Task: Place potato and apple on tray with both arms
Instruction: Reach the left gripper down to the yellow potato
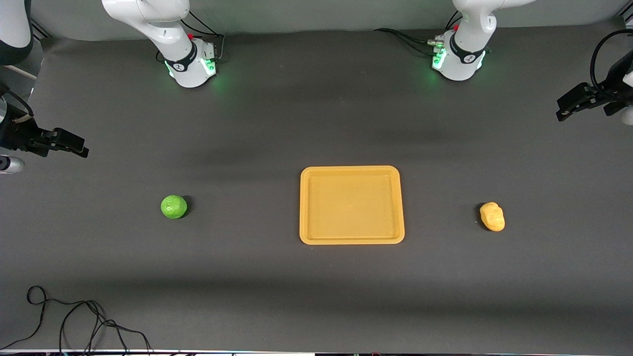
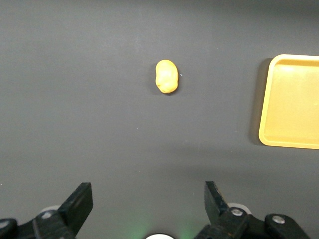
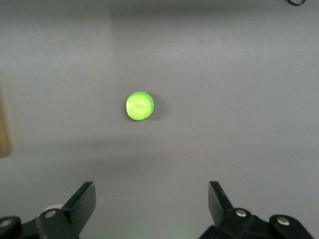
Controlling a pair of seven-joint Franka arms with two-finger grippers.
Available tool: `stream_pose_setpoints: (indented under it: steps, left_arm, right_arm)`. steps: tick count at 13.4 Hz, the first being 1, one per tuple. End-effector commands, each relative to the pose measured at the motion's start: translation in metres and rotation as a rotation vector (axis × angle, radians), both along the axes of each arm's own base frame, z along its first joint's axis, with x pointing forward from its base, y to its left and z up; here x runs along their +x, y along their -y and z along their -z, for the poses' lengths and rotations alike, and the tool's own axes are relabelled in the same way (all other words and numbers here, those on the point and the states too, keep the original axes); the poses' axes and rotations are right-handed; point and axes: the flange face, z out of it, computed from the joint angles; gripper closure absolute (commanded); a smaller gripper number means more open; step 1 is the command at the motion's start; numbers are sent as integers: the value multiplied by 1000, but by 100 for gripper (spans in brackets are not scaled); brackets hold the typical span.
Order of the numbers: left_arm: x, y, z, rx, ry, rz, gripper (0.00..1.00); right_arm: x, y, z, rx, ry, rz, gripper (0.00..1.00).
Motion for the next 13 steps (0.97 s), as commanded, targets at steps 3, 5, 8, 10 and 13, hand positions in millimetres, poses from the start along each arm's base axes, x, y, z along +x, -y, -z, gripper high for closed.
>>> stream_pose_setpoints:
  steps: [3,5,8,10,13]
  left_arm:
    - [2,1,6,-9,-3,0,0]
    - [18,1,30,-12,-31,5,0]
    - [57,4,88,-14,-66,22,0]
    - [77,-5,126,-18,-88,12,0]
    - [114,-8,188,-6,-75,12,0]
  right_arm:
    - [-4,0,-6,4,-3,-16,0]
    - [-3,-1,-4,4,-6,-8,0]
    - [-4,-1,-4,4,-8,-7,0]
    - [-5,-1,-2,7,-23,-8,0]
    - [-5,-1,-1,11,-24,-8,0]
